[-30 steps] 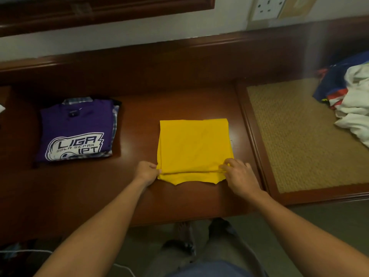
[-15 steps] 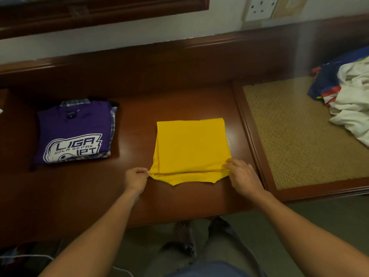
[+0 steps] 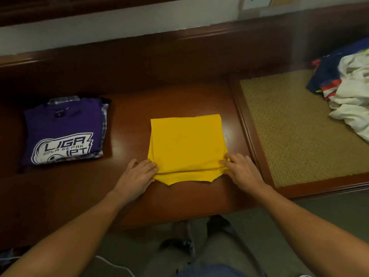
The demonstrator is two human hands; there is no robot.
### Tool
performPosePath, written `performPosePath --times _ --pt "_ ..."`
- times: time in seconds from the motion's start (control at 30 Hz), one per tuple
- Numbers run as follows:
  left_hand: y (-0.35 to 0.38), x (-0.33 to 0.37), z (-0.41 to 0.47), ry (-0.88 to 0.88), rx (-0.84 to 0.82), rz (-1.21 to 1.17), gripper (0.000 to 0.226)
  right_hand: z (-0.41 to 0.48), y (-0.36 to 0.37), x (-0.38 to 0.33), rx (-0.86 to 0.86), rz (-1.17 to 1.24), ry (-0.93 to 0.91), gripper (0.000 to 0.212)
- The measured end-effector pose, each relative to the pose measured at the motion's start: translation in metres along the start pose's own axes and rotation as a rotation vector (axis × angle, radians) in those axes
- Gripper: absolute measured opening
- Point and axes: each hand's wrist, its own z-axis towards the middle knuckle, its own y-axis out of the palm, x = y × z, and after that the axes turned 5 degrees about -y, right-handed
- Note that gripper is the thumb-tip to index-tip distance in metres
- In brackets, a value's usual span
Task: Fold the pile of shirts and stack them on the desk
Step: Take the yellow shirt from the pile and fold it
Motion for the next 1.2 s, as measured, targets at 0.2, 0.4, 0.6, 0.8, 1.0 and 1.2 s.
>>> performPosePath --times 0.2,0.4,0.6,0.8,1.0,1.2 --pt "0.02 -0.008 0.002 0.075 0.087 0.003 0.03 -0.001 0.016 -0.001 0.167 -0.113 -0.113 0.025" --pt "0.016 0.002 -0.001 -0.035 0.107 -0.109 0.023 -0.004 0.008 -0.016 0.103 -0.042 -0.061 0.021" --pt "-0.021 0.004 -0.025 -0.187 0.05 -0.347 0.034 -0.007 -0.04 -0.031 -0.1 0.192 0.021 0.021" --pt "-0.086 -0.003 -0.045 -0.29 -0.118 -0.541 0.024 -0.012 -0.108 -0.056 -0.179 0.343 0.105 0.016" --pt "-0.15 -0.016 -0.035 -0.389 -0.261 -0.775 0.01 -0.006 -0.163 -0.065 -0.26 0.46 0.251 0.009" --pt "-0.163 -0.031 -0.009 -0.501 -0.348 -0.899 0.017 0.021 -0.171 -0.053 -0.325 0.648 0.387 0.034"
